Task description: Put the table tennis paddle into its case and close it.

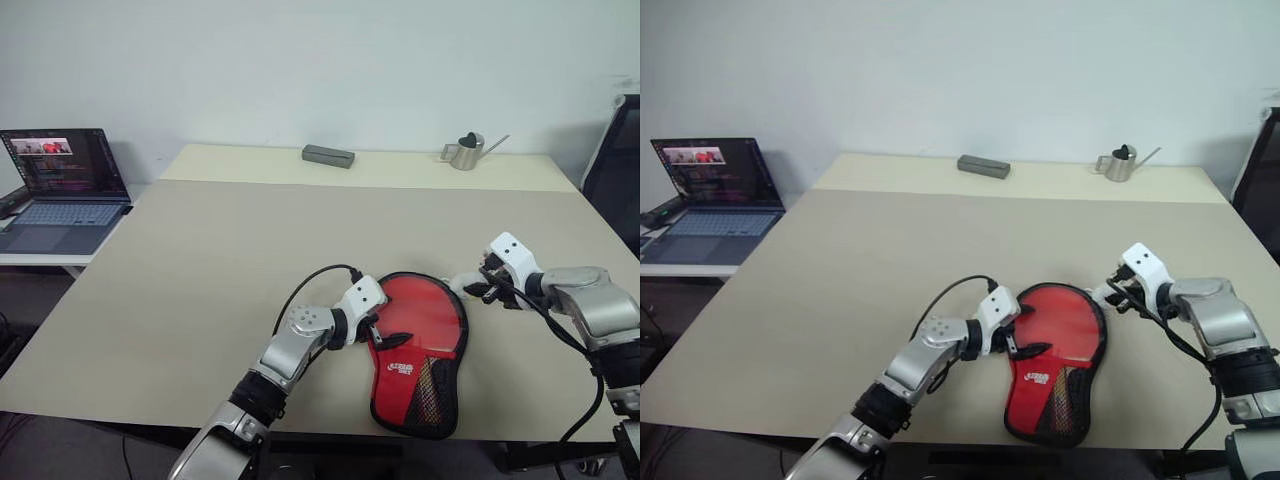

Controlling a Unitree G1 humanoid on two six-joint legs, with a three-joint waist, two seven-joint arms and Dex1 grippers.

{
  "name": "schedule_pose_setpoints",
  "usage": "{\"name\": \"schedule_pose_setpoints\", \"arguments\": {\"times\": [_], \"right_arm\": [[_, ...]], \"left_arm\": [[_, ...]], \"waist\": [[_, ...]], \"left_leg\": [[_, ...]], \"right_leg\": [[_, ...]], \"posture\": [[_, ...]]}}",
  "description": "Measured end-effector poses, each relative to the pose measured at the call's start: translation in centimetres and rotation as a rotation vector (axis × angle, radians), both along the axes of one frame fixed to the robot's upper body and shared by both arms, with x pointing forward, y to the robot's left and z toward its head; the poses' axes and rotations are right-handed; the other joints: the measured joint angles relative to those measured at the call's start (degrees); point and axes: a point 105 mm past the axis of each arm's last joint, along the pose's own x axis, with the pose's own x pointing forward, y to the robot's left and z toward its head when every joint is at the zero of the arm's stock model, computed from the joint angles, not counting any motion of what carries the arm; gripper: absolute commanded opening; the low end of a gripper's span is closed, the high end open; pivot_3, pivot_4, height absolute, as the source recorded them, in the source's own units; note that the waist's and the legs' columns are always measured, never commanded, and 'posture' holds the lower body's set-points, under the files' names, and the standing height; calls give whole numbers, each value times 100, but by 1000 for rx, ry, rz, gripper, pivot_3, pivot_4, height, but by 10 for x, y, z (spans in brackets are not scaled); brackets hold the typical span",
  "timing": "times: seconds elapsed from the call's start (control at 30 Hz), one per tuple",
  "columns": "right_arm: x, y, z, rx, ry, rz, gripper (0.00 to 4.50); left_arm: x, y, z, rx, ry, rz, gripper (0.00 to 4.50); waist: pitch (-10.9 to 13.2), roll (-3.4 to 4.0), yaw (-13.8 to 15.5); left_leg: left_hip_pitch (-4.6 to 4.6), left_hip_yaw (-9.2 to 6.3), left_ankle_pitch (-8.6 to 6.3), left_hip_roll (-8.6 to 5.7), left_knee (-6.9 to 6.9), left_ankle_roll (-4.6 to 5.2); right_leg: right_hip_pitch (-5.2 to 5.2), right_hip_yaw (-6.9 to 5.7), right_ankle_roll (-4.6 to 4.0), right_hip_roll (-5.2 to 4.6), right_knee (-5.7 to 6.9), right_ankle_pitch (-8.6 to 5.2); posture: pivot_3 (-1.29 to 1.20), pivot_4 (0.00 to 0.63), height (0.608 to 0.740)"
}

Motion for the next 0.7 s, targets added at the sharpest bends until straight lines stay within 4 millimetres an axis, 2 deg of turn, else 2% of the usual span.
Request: {"name": "schedule_pose_setpoints", "arguments": {"times": [0.23,0.37,0.7], "right_arm": [[-28,-10,4,-20,67,62,312],[-54,-16,3,-22,131,117,312],[-104,-32,-4,-36,282,206,312]], "left_arm": [[1,-3,-1,0,1,-6,4500],[3,-6,-1,6,-21,-13,4500],[3,-8,-1,24,-61,-27,4500]], "waist": [[1,-3,28],[4,-10,41],[12,-24,63]], "left_leg": [[0,-4,0,-2,2,0],[-4,-2,-1,-2,4,0],[7,1,-4,0,4,1]], "right_leg": [[2,-9,2,-5,-7,-2],[10,-12,5,-5,-9,-3],[28,-15,16,-8,-12,-9]], "posture": [[0,150,740],[0,150,740],[0,150,740]]}}
